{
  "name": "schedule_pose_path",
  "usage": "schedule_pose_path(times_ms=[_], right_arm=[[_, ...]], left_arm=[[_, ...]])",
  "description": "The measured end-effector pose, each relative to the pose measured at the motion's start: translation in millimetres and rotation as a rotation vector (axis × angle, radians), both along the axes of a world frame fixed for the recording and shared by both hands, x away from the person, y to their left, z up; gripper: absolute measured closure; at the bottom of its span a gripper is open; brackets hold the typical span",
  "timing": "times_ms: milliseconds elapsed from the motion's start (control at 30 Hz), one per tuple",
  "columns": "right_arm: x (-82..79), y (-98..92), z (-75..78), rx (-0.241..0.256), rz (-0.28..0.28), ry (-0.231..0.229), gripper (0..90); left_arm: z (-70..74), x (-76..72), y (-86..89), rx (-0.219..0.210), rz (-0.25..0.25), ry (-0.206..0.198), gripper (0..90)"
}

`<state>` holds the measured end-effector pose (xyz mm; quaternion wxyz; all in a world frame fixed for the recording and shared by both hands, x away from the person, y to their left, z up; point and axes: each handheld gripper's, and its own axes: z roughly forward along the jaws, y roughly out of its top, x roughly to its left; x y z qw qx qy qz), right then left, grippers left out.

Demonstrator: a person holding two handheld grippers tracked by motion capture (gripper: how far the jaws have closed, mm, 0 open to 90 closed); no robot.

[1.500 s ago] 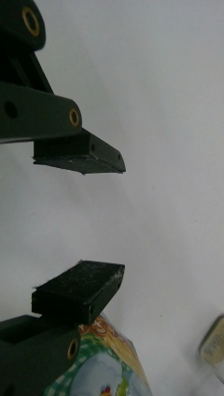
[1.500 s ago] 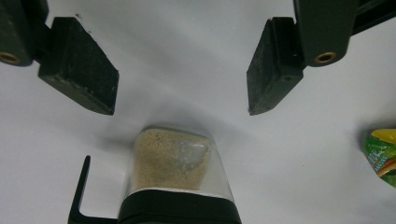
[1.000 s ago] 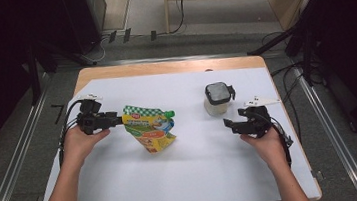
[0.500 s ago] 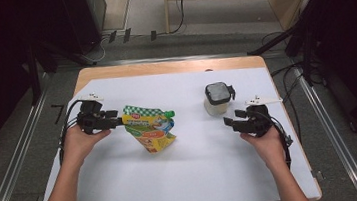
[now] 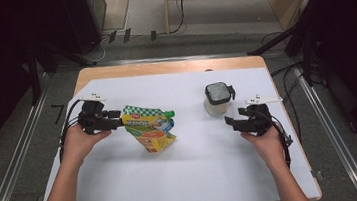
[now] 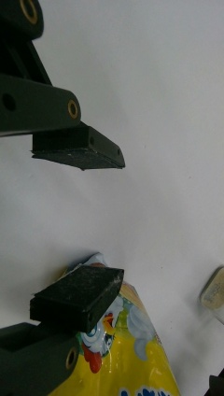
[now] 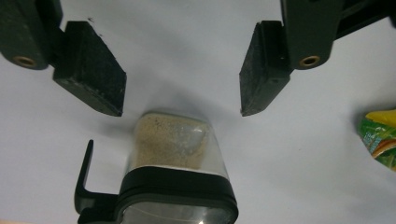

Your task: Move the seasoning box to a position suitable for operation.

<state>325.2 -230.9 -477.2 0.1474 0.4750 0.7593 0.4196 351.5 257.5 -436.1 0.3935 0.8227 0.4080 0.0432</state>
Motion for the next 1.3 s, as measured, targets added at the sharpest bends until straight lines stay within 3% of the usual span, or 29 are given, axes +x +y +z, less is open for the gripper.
schedule_pose_path(times_ms=[267, 433, 567, 833, 1133, 1300], right_arm=[[8.5, 2.5, -0.2, 0.006, -0.038, -0.018, 24.9], [18.5, 5.9, -4.1, -0.01, -0.086, -0.018, 19.9], [25.9, 11.8, -10.5, 0.006, -0.08, -0.007, 19.4], [39.7, 30.8, -15.6, -0.034, -0.078, -0.024, 16.4], [56.0, 48.8, -23.4, -0.066, -0.105, -0.05, 13.7], [64.1, 54.9, -31.0, -0.051, -0.135, -0.07, 12.4]], left_arm=[[4.5, -5.7, 0.9, -0.023, -0.023, 0.003, 43.9], [2.9, -10.5, 0.7, -0.003, -0.023, -0.001, 43.0], [-0.8, -13.9, 3.4, 0.021, -0.007, -0.021, 42.5], [-2.4, -20.5, 10.6, 0.008, 0.013, -0.013, 42.3], [-3.8, -27.7, 12.3, 0.011, 0.017, -0.005, 41.4], [-5.0, -30.9, 13.3, 0.014, 0.021, 0.0, 41.1]])
